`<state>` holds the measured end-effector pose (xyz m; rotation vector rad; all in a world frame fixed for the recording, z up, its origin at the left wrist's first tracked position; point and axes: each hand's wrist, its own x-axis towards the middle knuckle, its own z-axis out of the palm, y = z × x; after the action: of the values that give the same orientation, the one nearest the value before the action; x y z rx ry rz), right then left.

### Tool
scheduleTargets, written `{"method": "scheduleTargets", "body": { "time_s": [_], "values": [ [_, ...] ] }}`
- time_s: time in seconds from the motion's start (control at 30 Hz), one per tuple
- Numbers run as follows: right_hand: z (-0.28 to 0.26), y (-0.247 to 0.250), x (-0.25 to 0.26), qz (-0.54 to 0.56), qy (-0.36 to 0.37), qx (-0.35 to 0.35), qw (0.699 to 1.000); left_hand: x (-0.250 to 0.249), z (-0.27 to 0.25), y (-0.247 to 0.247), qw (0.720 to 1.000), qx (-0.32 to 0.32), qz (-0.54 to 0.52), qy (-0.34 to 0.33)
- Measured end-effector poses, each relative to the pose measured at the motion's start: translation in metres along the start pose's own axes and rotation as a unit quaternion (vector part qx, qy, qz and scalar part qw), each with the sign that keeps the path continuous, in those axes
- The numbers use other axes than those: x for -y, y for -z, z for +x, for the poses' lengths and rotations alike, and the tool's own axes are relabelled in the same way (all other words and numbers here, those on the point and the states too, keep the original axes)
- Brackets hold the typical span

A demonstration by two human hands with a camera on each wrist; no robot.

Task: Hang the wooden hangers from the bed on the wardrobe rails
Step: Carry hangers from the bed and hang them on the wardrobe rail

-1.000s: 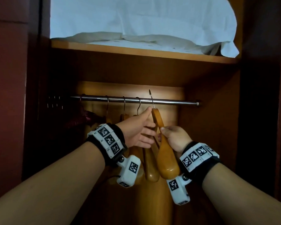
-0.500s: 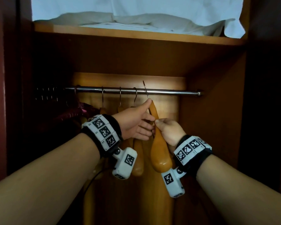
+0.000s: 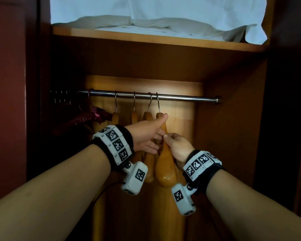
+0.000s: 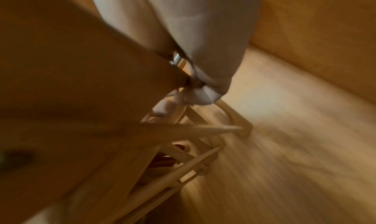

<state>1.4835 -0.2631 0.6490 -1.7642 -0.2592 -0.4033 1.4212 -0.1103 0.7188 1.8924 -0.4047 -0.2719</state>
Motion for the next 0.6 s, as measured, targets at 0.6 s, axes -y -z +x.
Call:
{"method": "scheduleTargets", "body": {
  "time_s": [0.6],
  "values": [
    [-0.091,0.005,0.008,-0.097,-0.058,-0.010,0.994,0.044,-0.040,-0.007,0.992,-0.074,0.011,-0.101]
  ]
}}
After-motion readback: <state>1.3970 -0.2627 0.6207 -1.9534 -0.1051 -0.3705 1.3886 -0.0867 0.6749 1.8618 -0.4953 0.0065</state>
